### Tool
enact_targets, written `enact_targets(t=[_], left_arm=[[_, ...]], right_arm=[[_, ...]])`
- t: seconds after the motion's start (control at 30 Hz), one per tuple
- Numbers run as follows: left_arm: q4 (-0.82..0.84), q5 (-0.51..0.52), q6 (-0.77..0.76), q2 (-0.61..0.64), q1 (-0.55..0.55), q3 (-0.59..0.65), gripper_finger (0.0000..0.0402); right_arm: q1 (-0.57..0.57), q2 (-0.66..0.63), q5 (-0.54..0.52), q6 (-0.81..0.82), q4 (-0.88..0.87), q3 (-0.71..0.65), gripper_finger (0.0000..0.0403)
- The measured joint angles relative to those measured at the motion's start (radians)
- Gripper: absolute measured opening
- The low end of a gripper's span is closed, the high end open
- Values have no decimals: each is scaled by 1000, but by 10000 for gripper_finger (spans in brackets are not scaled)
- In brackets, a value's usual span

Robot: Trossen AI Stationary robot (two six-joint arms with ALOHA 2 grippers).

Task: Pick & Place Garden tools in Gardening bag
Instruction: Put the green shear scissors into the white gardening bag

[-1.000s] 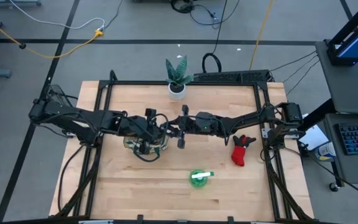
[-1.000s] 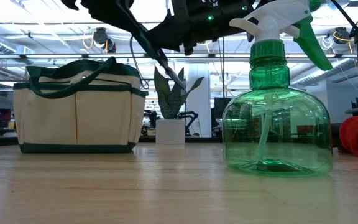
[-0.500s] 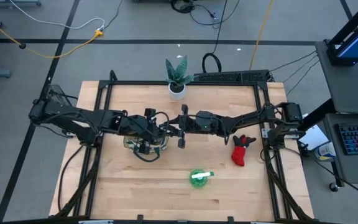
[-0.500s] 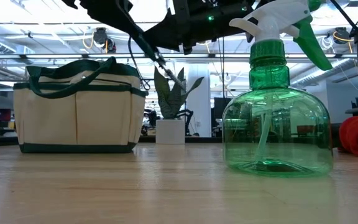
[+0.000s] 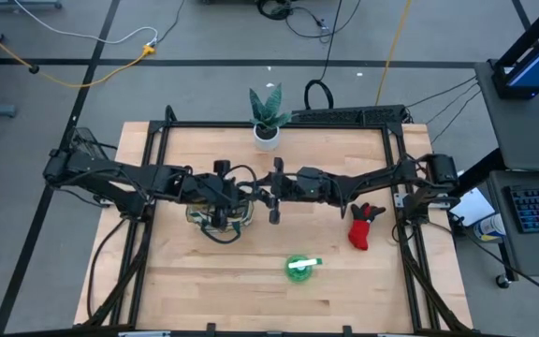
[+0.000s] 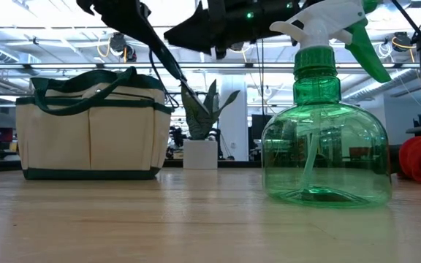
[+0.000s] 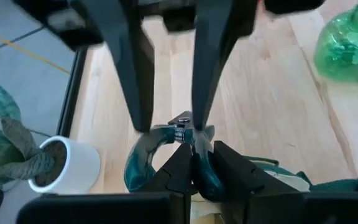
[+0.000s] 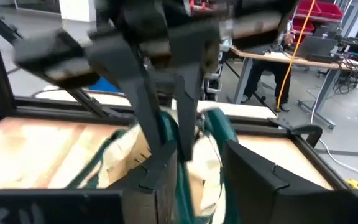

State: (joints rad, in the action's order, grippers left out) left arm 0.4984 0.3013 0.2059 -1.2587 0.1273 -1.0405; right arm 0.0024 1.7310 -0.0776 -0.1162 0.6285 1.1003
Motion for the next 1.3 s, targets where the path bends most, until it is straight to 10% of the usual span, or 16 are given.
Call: enact_targets(t=[1.3], left_arm=[[313, 198, -360, 194, 150, 0, 51]], right_arm=[[2, -66, -3, 0, -88, 0, 128]])
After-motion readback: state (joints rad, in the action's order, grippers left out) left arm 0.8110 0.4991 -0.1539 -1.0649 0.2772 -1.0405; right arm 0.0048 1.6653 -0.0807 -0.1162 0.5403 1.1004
